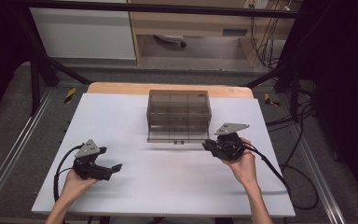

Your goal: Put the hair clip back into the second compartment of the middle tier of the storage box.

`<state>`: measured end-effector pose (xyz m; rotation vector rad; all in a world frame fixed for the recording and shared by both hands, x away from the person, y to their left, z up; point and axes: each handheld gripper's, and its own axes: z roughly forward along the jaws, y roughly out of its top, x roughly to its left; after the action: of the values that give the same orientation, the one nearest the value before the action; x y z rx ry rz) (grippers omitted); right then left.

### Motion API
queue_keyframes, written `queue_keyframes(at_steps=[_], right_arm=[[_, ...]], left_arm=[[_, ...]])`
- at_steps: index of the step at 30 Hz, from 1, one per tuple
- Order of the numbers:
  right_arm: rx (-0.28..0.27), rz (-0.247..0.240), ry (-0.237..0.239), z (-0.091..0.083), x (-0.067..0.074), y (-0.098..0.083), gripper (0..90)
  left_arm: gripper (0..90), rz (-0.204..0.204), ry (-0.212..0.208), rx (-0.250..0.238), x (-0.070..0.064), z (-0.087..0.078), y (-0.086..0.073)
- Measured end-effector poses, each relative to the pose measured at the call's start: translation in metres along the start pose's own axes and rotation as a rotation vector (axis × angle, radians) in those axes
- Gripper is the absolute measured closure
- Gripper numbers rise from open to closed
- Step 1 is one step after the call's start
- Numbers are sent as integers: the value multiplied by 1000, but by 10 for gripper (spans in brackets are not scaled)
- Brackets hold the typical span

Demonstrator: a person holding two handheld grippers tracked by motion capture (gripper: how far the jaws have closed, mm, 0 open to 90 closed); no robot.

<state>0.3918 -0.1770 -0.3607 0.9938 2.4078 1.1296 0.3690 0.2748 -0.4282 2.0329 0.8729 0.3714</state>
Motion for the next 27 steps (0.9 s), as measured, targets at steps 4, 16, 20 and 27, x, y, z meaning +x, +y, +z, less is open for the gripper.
queue_keyframes(at_steps=[4, 16, 20, 27], right_arm=[[-5, -2, 3, 1, 1, 3, 794], [-10, 4, 6, 6, 2, 10, 794], [-18, 5, 3, 9, 3, 14, 794], [-22, 13, -1, 14, 2, 19, 794]], left_arm=[[33, 2, -1, 2, 0, 0, 0], [33, 0, 0, 0, 0, 0, 0], [33, 0, -1, 0, 0, 0, 0], [33, 0, -1, 2, 0, 0, 0]])
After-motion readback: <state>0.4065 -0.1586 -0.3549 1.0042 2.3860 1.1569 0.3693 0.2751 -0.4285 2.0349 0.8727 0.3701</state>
